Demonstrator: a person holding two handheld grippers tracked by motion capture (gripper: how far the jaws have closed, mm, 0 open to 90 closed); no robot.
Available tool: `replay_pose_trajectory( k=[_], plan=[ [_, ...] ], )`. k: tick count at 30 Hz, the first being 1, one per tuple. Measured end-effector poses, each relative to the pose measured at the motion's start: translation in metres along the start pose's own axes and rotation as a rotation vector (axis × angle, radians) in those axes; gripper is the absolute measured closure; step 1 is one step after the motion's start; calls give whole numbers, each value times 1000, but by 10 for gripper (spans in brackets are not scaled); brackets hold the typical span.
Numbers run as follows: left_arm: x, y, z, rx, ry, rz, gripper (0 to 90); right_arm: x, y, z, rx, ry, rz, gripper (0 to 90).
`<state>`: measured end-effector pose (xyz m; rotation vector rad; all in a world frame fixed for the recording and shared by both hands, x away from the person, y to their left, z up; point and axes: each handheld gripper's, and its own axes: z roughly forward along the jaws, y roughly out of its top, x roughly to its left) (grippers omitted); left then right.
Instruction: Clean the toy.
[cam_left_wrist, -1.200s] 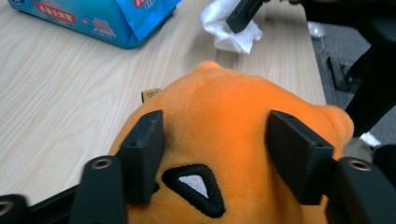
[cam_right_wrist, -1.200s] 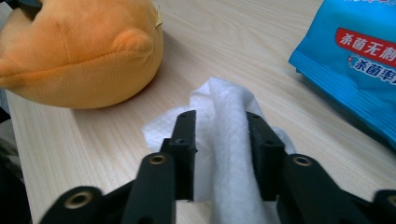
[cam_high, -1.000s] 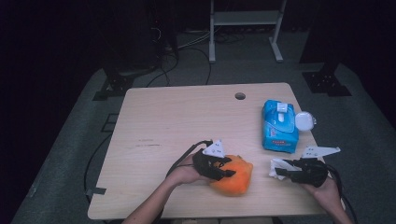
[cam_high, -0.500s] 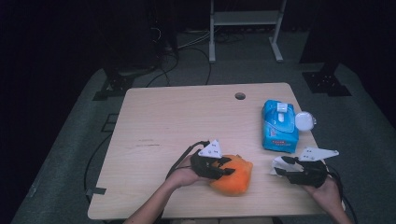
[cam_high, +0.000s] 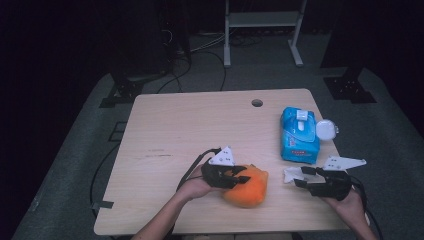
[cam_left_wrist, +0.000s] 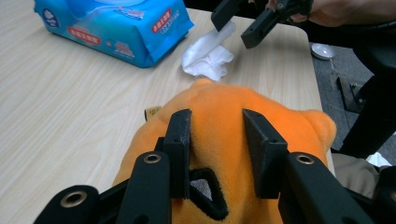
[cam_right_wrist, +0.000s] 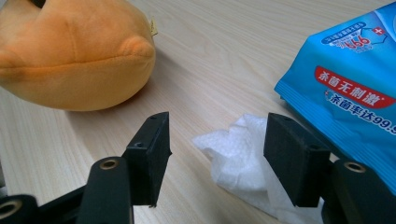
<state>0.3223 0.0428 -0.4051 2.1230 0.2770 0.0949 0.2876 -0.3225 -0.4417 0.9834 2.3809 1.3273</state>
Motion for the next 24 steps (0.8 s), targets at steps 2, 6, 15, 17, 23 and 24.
replay_pose_trajectory(
  k=[2, 6, 15, 17, 23, 24],
  plan=[
    [2, 1, -3, -11, 10, -7, 657, 0, 0, 0, -5, 4, 4, 394],
    [9, 4, -10, -25, 36, -13, 659, -1, 1, -1, -18, 6, 8, 386],
    [30, 9, -24, -14, 142, -11, 660, 3, 5, -1, -29, 12, -8, 375],
    [37, 8, -26, -14, 168, -20, 660, 5, 7, 0, -28, 13, -8, 375],
    [53, -5, -22, 8, 205, -61, 644, 8, 9, 1, -28, 18, -27, 374],
    [54, -9, -20, 20, 200, -67, 638, 8, 9, 1, -29, 19, -25, 374]
  ],
)
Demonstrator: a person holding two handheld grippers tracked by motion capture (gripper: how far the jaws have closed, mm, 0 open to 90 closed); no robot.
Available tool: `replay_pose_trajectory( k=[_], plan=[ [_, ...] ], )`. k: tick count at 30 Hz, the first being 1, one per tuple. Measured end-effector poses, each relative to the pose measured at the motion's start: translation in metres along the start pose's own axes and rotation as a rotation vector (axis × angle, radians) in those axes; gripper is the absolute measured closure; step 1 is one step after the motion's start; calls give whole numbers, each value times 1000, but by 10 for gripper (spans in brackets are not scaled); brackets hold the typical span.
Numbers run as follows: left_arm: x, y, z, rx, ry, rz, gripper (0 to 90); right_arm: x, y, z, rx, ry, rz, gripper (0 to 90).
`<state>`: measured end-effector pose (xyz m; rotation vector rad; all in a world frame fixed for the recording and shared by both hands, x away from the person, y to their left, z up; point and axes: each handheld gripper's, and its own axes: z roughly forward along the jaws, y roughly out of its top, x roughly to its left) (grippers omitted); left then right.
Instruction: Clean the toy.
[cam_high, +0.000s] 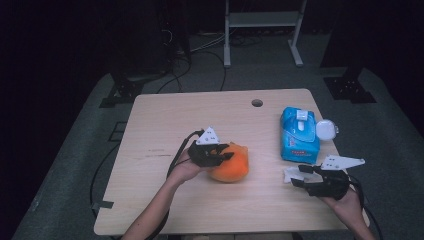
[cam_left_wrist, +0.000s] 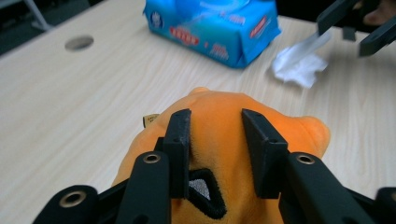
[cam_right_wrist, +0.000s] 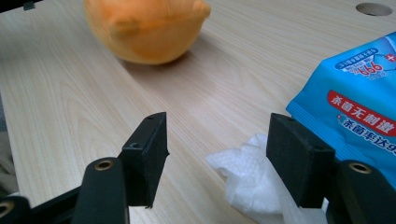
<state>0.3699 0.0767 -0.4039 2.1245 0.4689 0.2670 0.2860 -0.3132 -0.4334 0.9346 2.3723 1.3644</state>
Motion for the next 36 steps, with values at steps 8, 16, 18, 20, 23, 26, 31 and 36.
replay_pose_trajectory(
  k=[8, 16, 18, 20, 23, 26, 31, 36],
  plan=[
    [-2, -3, -9, -46, -7, -32, 496, 1, 0, 1, 6, 2, 2, 372],
    [-4, -1, -20, -47, -5, -38, 393, 0, 0, 3, 12, -3, 6, 369],
    [-4, -3, -24, -53, 0, -50, 384, -1, 0, 3, 10, -2, 8, 368],
    [-3, -4, -28, -58, 6, -58, 370, -1, -1, 4, 13, -2, 10, 367],
    [-3, -7, -33, -58, 13, -63, 352, -1, -1, 4, 10, -1, 13, 368],
    [-3, -10, -39, -61, 23, -69, 334, -1, -1, 3, 5, -1, 12, 367],
    [-4, -15, -47, -59, 33, -76, 315, -1, -1, 3, 0, 0, 18, 365],
    [-3, -19, -54, -60, 46, -86, 303, -1, -1, 3, 3, 0, 22, 363]
  ],
)
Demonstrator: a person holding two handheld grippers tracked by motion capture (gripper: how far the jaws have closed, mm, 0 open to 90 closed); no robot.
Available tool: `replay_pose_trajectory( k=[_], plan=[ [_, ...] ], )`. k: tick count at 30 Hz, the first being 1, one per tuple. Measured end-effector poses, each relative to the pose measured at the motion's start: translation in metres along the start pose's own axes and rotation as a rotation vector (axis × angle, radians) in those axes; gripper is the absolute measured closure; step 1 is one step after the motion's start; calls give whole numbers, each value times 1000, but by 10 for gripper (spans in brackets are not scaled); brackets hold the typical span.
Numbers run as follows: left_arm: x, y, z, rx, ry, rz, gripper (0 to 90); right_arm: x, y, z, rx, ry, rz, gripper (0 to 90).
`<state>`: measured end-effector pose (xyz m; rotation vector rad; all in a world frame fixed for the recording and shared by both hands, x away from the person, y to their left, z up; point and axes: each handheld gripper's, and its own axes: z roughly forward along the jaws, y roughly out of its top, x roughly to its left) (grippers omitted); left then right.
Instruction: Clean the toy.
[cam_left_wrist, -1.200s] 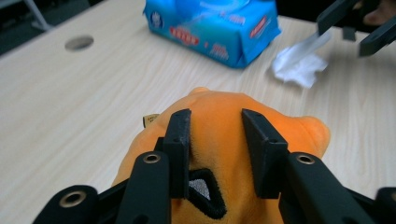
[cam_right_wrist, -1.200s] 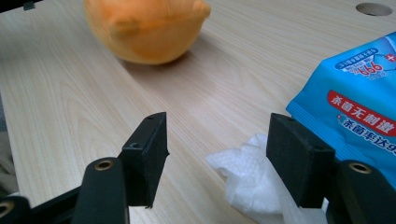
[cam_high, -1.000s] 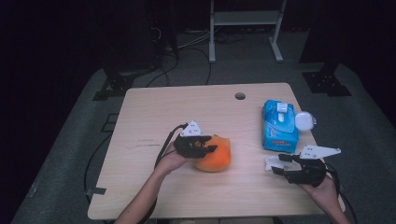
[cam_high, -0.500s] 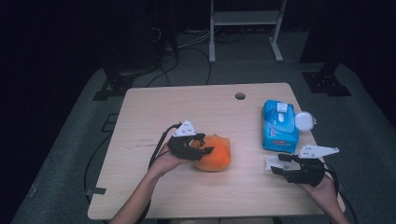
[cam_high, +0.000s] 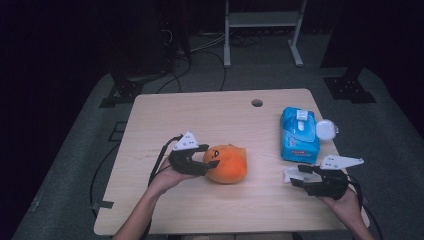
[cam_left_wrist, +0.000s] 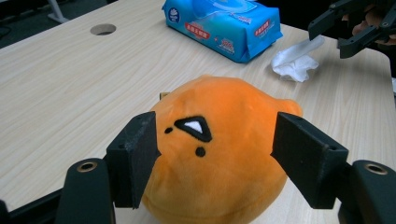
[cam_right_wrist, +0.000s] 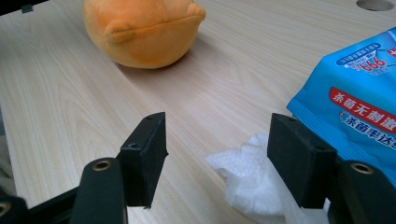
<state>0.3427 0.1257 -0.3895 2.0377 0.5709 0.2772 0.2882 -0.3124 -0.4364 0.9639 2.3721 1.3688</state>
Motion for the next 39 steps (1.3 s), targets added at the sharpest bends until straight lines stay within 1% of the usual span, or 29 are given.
replay_pose_trajectory(
  k=[11, 14, 19, 26, 29, 33, 38, 39],
  plan=[
    [2, -12, -11, 3, 17, -22, 290, 0, -1, -1, -1, -3, 2, 363],
    [3, -15, -15, -5, 33, -28, 288, 0, -1, -2, -1, -3, 2, 363],
    [4, -20, -21, -14, 43, -40, 281, 0, -1, -1, 0, -3, 0, 362],
    [4, -26, -27, -9, 54, -44, 273, 1, -1, -1, 2, -3, 1, 361],
    [5, -30, -30, -4, 61, -52, 268, 0, -2, -1, 2, -3, -1, 361],
    [4, -35, -33, 3, 64, -63, 251, 0, -2, -2, 0, -5, 2, 362],
    [2, -39, -37, 5, 65, -63, 247, 0, -2, -2, 1, -6, 3, 362],
    [2, -40, -38, 1, 65, -68, 245, 0, -2, -2, 1, -5, 3, 362]
  ],
)
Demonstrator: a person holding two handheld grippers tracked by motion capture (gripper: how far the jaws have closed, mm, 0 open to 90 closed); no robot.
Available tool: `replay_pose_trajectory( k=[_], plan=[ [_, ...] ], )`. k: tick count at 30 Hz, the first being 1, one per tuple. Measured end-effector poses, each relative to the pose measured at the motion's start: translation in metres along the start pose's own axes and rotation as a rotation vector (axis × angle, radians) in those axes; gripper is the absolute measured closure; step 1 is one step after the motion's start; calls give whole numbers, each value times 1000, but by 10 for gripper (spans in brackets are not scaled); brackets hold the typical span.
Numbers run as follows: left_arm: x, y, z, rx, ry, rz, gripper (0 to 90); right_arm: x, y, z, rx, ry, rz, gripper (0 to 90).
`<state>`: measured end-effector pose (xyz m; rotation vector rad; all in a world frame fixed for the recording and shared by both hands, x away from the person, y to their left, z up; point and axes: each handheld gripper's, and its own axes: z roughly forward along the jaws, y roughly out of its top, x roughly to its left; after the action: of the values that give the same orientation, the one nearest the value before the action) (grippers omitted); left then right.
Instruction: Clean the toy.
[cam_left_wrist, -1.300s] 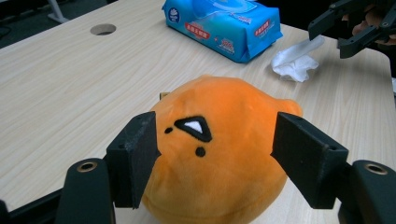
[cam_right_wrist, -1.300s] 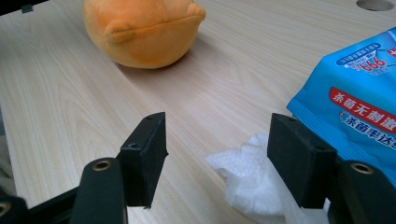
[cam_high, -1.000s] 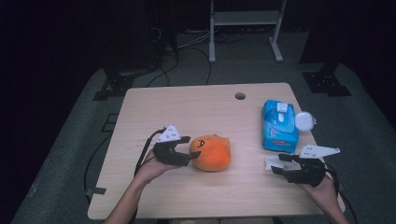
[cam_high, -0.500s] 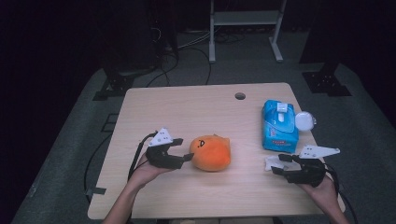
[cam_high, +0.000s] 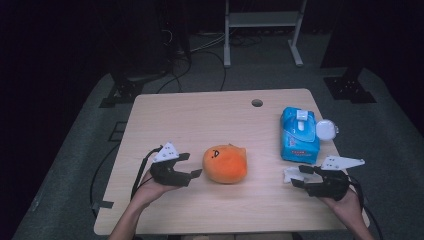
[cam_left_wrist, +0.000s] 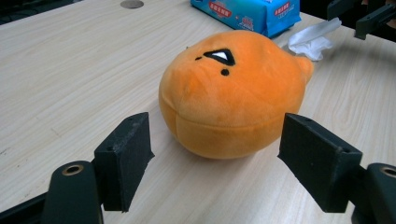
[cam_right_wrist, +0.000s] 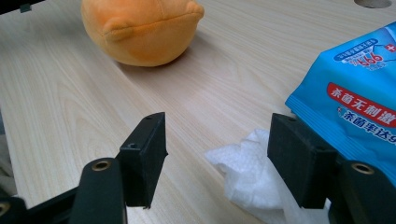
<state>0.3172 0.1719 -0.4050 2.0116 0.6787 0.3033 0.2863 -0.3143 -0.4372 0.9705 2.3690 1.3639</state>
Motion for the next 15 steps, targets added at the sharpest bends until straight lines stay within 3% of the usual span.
replay_pose_trajectory(
  k=[15],
  plan=[
    [1, -17, -13, 11, 25, -27, 209, 0, -2, -1, 5, 1, 4, 363]
  ],
)
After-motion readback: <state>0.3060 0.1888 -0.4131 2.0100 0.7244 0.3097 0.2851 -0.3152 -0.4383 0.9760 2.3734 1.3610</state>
